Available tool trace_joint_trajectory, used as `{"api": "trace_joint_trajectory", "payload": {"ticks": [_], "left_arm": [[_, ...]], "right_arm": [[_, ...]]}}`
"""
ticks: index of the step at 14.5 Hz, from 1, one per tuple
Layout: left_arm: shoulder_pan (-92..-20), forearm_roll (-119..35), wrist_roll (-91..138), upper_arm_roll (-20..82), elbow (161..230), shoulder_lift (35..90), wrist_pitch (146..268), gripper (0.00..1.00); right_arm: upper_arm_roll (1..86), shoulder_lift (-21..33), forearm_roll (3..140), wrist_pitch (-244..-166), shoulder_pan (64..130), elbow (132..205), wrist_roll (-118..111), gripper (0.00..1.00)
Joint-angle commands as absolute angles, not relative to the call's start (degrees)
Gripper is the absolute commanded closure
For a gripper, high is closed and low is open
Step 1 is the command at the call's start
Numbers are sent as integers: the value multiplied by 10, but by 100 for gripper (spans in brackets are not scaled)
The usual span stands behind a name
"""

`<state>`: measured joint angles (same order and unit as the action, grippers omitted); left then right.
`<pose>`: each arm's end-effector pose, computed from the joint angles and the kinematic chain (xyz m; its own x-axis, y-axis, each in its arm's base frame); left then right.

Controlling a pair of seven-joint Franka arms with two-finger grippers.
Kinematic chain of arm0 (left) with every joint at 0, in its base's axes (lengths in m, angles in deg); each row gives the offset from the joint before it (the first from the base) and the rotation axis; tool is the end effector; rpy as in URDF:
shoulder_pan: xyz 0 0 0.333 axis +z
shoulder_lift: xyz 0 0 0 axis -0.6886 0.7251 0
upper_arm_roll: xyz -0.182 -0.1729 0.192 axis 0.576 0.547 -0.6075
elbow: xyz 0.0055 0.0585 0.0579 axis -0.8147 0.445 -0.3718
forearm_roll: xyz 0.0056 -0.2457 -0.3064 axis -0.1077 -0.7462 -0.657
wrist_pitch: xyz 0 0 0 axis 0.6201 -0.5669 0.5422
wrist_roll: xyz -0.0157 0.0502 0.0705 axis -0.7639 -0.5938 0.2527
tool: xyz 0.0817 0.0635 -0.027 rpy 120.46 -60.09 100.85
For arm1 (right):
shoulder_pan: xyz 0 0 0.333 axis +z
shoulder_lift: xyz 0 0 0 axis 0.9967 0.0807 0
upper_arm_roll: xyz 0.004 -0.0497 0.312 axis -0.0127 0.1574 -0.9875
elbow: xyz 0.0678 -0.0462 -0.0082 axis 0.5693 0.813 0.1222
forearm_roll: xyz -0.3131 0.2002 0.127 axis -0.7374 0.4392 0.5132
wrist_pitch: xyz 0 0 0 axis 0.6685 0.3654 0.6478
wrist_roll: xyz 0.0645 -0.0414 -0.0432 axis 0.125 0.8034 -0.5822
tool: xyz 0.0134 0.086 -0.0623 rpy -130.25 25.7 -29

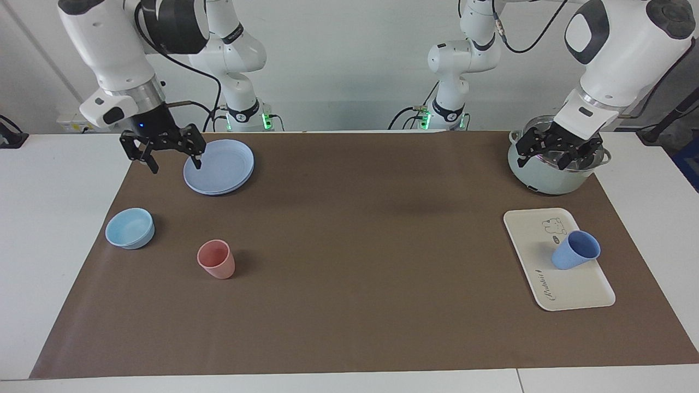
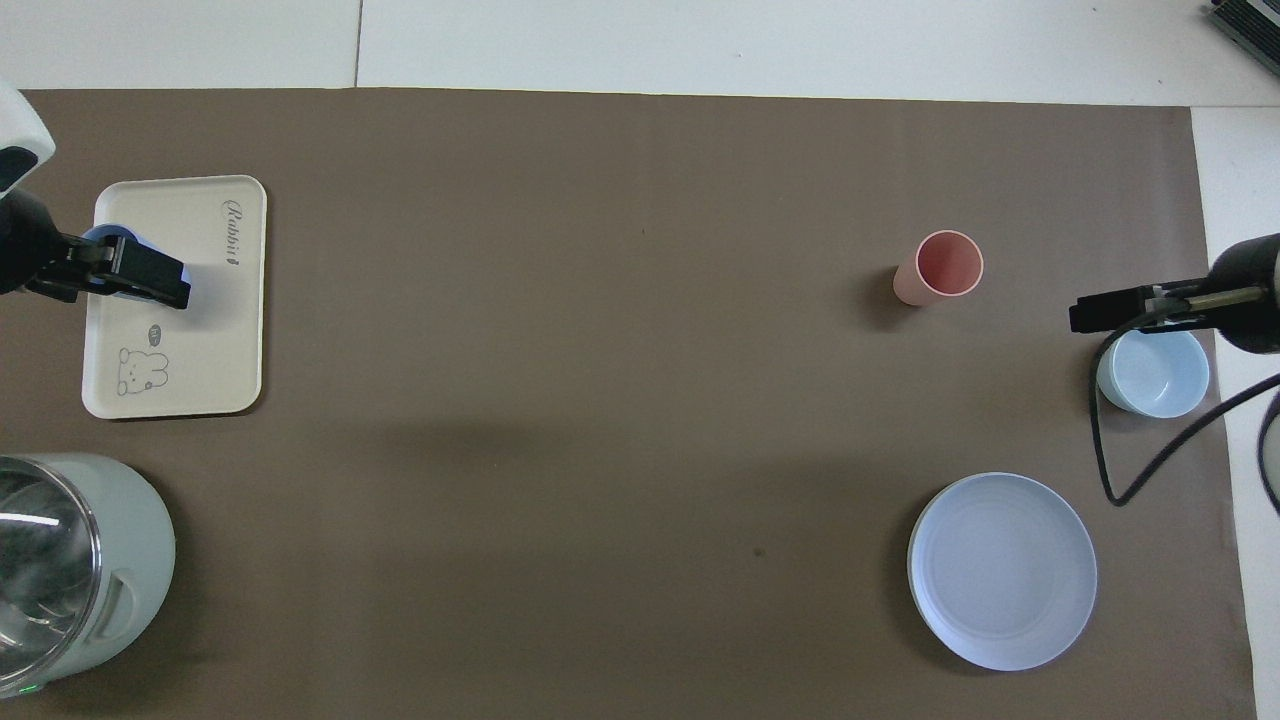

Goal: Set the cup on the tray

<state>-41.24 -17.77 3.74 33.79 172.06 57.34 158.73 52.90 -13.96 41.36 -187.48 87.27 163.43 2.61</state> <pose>0.5783 -0.0364 0.6094 0.9912 -0.1316 -0.0165 -0.1311 -0.9908 0.0329 0.5423 -0.0025 0.6133 0.9943 0.0343 0.1005 0.0353 -0.9993 -0.0085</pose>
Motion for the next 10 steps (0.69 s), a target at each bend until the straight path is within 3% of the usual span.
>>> {"api": "trace_joint_trajectory", "payload": {"ticks": [1,3,10], "left_arm": [[-419,-172,28,332,1762,534,1617,0],[-419,-150,28,335,1760,531,1613,0],[-414,-150,27,334,1751,518,1582,0]], "right_arm": [[529,-130,391,-1785,866,1564,70,0],[531,-130,390,-1740,866,1546,100,0],[519,-143,391,-1756,897,1581,172,0]]}}
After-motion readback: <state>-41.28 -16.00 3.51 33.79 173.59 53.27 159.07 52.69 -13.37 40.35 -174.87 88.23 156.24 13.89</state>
